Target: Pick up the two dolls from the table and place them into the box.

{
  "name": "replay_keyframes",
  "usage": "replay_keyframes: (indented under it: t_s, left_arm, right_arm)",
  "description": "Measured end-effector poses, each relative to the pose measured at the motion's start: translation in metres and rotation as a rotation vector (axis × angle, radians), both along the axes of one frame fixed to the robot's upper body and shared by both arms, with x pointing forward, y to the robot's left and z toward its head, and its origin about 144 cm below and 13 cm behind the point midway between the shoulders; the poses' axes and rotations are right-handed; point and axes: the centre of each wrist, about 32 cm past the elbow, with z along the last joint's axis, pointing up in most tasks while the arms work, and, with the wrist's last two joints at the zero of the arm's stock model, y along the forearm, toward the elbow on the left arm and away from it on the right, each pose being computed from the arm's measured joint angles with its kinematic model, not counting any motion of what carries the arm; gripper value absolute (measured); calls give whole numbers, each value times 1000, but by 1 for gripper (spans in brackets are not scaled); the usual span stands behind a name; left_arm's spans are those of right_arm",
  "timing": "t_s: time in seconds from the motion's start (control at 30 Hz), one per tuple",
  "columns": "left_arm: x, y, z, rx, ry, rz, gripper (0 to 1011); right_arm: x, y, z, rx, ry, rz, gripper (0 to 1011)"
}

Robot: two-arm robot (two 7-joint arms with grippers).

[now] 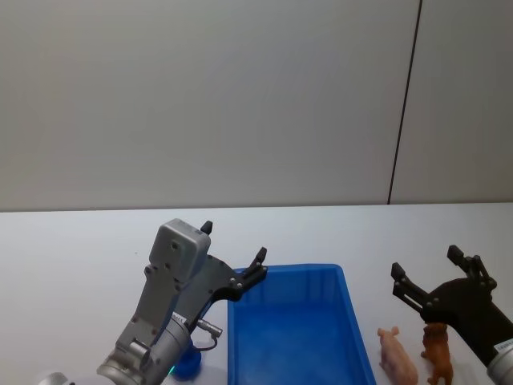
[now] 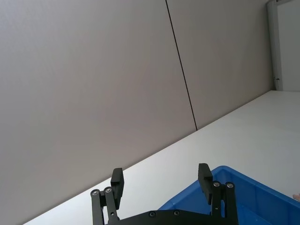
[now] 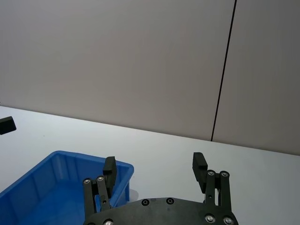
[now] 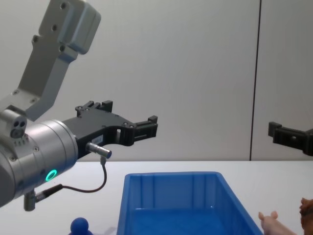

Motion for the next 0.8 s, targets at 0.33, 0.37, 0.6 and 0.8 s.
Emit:
replay_keyframes:
  t_s: [0.33,0.37,0.6,0.8]
  left_arm:
    - [0,0,0,0,0,0,1002]
    - [0,0,0,0,0,0,1002]
    - [0,0,0,0,0,0,1002]
    - [0,0,0,0,0,0,1002]
  right_arm:
    - [0,0,0,0,0,0,1001]
    - [0,0,0,0,0,0,1001]
    - [0,0,0,0,0,0,1001]
    - [0,0,0,0,0,0,1001]
